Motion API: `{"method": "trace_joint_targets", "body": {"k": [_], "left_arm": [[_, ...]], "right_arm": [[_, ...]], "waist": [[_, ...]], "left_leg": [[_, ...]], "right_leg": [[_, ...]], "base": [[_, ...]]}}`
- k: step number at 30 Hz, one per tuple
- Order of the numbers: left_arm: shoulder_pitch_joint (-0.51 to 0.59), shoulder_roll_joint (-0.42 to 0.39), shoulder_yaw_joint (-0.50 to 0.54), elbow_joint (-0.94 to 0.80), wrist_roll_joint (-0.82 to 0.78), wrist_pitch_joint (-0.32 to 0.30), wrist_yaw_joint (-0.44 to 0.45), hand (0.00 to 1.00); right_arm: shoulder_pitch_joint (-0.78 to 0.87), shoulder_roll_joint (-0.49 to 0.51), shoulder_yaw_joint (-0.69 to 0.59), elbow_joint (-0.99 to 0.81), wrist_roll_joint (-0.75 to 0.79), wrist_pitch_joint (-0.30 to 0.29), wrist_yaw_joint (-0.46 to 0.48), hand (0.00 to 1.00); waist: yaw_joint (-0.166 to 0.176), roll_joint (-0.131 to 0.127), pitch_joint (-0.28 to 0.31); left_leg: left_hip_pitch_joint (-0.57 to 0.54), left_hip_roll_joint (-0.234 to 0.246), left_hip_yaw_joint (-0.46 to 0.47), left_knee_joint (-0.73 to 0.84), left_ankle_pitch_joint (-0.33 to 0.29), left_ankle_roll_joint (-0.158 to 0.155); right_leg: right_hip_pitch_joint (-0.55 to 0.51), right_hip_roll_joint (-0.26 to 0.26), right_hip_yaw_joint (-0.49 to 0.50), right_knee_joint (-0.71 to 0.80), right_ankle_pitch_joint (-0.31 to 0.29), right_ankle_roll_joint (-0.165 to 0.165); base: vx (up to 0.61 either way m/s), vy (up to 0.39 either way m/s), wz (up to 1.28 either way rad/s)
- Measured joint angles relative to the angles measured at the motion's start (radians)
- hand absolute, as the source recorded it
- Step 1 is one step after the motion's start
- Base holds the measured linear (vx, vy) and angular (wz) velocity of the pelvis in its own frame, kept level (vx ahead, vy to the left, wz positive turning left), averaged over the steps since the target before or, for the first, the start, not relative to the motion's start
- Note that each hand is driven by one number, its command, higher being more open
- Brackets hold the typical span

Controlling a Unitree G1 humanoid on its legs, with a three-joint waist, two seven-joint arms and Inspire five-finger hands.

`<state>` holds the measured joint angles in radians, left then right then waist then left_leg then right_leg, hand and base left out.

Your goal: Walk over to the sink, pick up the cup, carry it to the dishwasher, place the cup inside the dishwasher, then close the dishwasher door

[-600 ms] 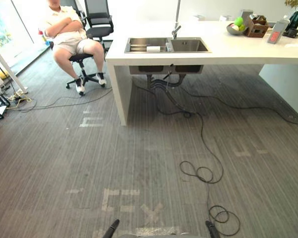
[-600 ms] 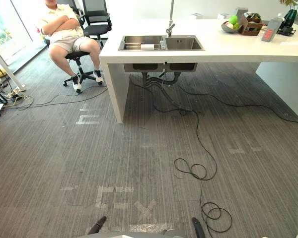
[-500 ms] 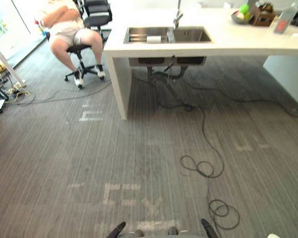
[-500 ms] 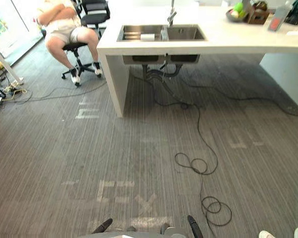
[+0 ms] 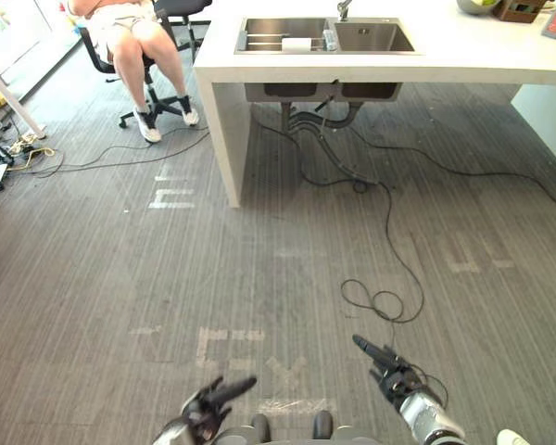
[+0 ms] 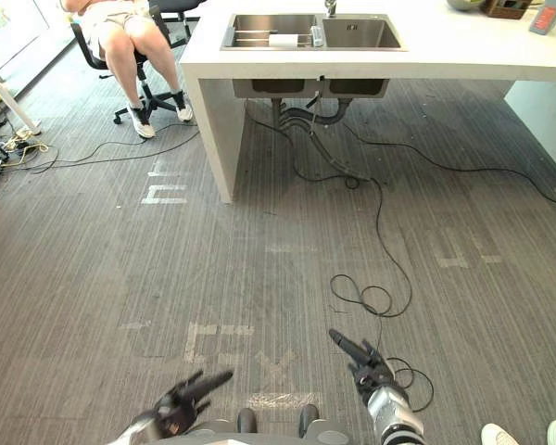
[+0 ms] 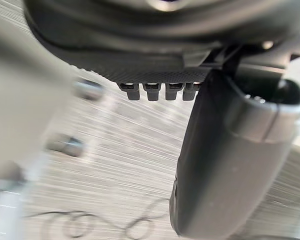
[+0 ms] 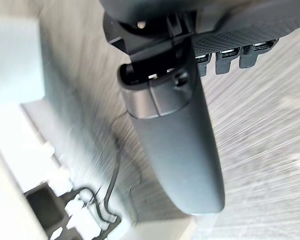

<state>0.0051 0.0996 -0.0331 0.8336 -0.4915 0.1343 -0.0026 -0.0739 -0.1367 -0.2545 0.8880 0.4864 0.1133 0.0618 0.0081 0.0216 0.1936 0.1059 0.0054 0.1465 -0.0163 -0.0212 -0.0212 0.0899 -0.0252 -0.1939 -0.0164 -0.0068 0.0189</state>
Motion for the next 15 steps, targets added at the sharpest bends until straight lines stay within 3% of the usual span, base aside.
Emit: {"method": "trace_joint_targets", "body": {"k": [6, 9, 15], "left_arm": [[0.007, -0.028, -0.012, 0.06, 0.12, -0.012, 0.096, 1.0], [0.028, -0.025, -0.002, 0.072, 0.203, -0.053, 0.157, 1.0], [0.053, -0.021, 0.007, 0.066, 0.36, -0.132, 0.218, 1.0]], "right_arm": [[0.059, 0.024, 0.025, 0.069, -0.007, 0.007, 0.007, 1.0], [0.097, 0.035, 0.026, 0.086, -0.057, -0.011, 0.028, 1.0], [0.104, 0.035, 0.027, 0.086, -0.211, -0.107, 0.045, 1.0]], "waist": [[-0.004, 0.0, 0.002], [-0.005, 0.002, 0.005], [0.0, 0.002, 0.005]], "left_leg": [[0.026, 0.004, 0.006, -0.009, -0.009, -0.013], [0.029, 0.005, 0.011, -0.008, -0.014, -0.021], [0.035, 0.004, 0.022, -0.004, -0.015, -0.022]], "right_leg": [[0.021, 0.001, -0.012, 0.003, -0.018, 0.027], [0.02, -0.001, -0.018, 0.013, -0.025, 0.038], [0.017, -0.005, -0.017, 0.034, -0.028, 0.041]], "base": [[0.03, -0.005, 0.0], [0.03, -0.001, -0.01], [-0.01, 0.0, -0.01]]}}
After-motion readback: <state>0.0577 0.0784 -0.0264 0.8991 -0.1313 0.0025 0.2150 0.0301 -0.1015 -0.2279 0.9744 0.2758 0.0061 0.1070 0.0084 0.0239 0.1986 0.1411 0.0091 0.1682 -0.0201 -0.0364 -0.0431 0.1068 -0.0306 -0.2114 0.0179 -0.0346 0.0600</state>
